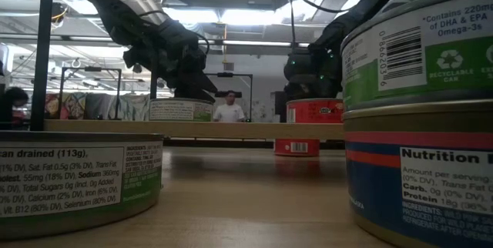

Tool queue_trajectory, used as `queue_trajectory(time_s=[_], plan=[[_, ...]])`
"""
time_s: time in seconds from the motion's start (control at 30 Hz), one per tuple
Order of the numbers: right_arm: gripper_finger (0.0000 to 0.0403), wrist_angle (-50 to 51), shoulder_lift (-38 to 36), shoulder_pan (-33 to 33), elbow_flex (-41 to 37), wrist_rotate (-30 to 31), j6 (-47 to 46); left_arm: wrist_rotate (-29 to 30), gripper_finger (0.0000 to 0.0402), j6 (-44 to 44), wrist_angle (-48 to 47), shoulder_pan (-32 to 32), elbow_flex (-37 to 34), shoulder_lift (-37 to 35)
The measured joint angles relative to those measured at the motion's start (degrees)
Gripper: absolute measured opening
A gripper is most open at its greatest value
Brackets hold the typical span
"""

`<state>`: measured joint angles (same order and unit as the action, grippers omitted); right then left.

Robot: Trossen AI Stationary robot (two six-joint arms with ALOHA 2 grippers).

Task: Stack canned seafood by type on shelf
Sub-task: Stack the red tuna can on top of the red tuna can on the shelf

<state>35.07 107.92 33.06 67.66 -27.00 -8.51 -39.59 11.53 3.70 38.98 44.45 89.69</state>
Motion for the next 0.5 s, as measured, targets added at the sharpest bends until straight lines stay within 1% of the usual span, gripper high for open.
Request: queue_trajectory(time_s=[0.37, 0.5], plan=[[0.0001, 0.11, 0.0, 0.0, -0.02, -0.06, 0.02, 0.02, 0.0143, 0.0, 0.0, 0.0, 0.0, 0.02], [0.0001, -0.49, 0.11, 0.07, -0.17, -2.55, -0.03, 0.01, 0.0143, -0.01, 0.0, 0.0, 0.0, 0.01]])
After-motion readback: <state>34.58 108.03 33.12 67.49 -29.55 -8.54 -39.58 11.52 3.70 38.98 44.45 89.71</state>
